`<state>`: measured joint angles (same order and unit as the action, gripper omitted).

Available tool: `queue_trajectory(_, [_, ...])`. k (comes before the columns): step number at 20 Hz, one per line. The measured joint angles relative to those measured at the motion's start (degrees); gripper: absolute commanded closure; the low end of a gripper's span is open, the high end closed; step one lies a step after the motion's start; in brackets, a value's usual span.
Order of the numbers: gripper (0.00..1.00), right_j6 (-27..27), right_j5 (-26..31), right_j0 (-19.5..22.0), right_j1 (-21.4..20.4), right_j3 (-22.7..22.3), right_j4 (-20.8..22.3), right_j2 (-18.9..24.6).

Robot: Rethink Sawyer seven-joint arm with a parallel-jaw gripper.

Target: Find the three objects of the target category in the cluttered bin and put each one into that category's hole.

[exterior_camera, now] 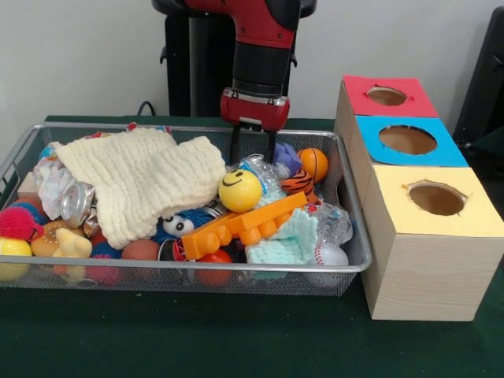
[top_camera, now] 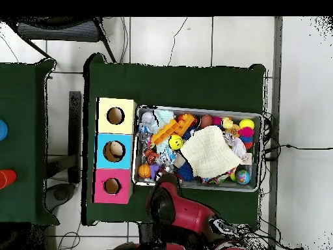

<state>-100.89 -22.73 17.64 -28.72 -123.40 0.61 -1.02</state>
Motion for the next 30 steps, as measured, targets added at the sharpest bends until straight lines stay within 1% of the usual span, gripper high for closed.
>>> queue_trajectory(6, [0.00,-1.38,0.25,3.92,-0.72,-0.41,1.86,3.54])
queue_trajectory(10, [0.00,-1.38,0.99,4.71,-1.69,-1.01,2.26,3.95])
queue_trajectory(12, [0.00,-1.38,4.58,4.44,-3.38,-1.55,2.26,3.78])
queue_trajectory(15, [0.00,-1.38,8.09,4.00,-4.66,-1.82,2.26,3.42])
queue_trajectory(18, [0.00,-1.38,12.95,3.86,-7.33,-2.21,2.45,3.00])
queue_trajectory(19, [0.00,-1.38,13.40,3.86,-7.64,-2.29,2.53,2.98])
queue_trajectory(20, [0.00,-1.38,15.40,3.85,-9.14,-2.73,2.89,2.97])
queue_trajectory(22, [0.00,-1.38,16.03,3.85,-9.69,-2.89,3.08,2.98])
queue_trajectory(23, [0.00,-1.38,17.24,3.88,-10.95,-3.17,3.47,2.99])
queue_trajectory(27, [0.00,-1.38,17.28,4.79,-12.47,-3.42,4.49,3.47])
queue_trajectory(30, [0.00,-1.39,16.28,6.04,-12.41,-3.44,5.25,4.14])
